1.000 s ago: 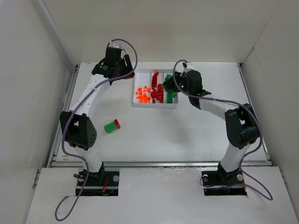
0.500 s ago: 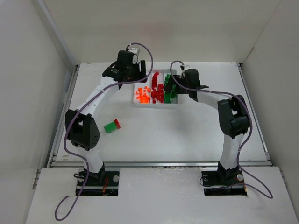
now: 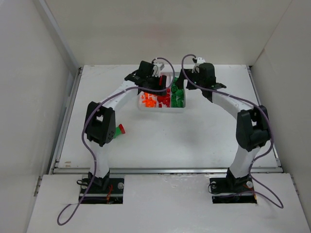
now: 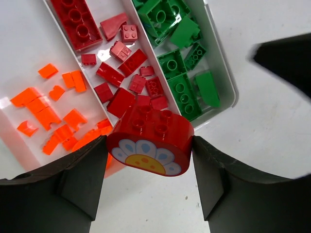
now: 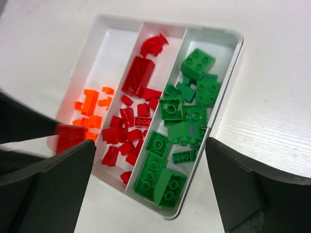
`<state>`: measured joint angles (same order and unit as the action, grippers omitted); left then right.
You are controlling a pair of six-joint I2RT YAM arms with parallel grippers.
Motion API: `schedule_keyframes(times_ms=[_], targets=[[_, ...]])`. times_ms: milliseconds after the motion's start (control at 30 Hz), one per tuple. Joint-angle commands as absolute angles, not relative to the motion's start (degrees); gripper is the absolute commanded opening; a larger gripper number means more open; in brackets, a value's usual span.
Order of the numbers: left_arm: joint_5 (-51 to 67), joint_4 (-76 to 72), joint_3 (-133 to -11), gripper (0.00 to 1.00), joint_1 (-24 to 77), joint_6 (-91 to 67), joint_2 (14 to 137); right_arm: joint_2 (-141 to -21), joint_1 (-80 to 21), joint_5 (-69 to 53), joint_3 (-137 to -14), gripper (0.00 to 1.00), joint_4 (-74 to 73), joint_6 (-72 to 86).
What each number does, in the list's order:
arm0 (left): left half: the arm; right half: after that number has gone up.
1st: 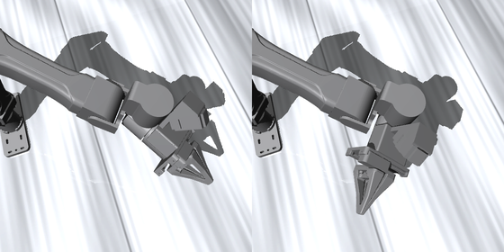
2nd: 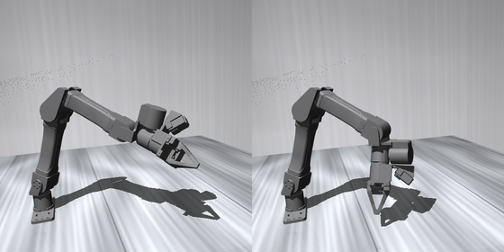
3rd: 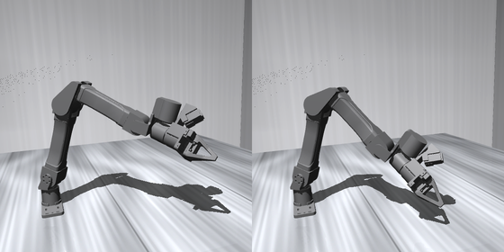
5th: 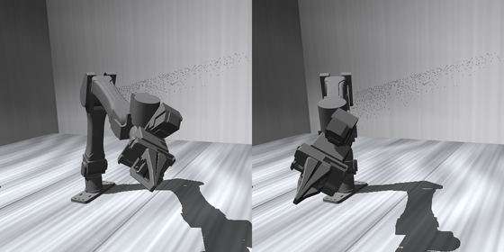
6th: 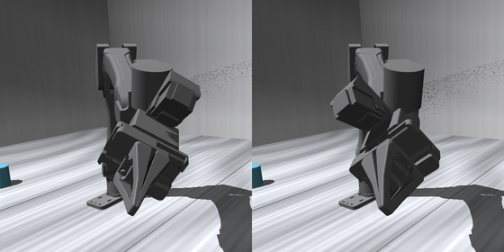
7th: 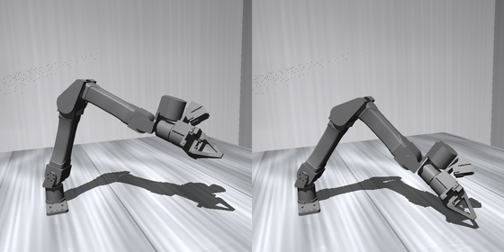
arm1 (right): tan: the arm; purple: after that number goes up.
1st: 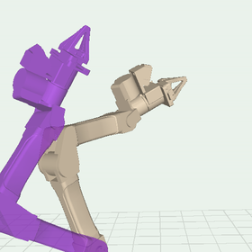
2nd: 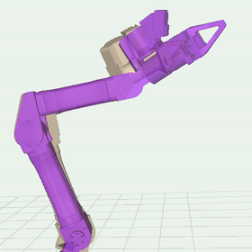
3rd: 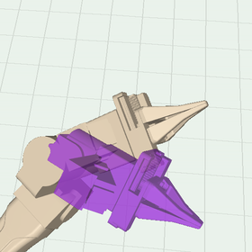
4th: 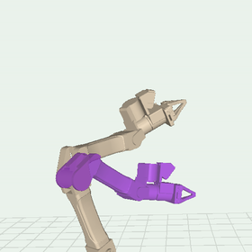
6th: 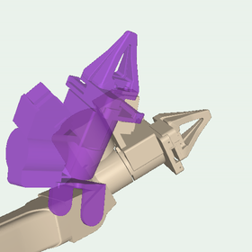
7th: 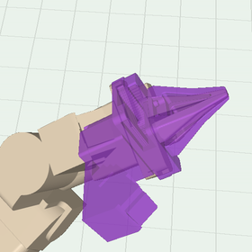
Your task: Sort the legos into containers by color
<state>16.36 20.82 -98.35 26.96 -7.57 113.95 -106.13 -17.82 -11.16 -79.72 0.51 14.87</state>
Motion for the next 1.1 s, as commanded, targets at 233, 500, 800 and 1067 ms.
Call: schedule_keyframes(times_ms=[233,500,800,1067], targets=[[14.87,18.28,-108.1,0.19,28.65,-2.03,121.99,-95.72,-14.94,-8.09,-74.36,1.0,2.2,13.62],[11.87,17.14,-108.11,0.7,31.37,3.95,121.21,-95.19,-14.41,-9.4,-73.74,1.0,2.2,13.62],[3.45,16.61,-105.83,1.0,31.9,6.33,116.02,-93.08,-14.41,-9.4,-73.74,1.0,2.2,11.96],[-13.78,13.54,-100.63,1.0,31.9,14.31,100.39,-82.89,-14.41,-1.68,-70.05,1.0,2.2,8.09]])
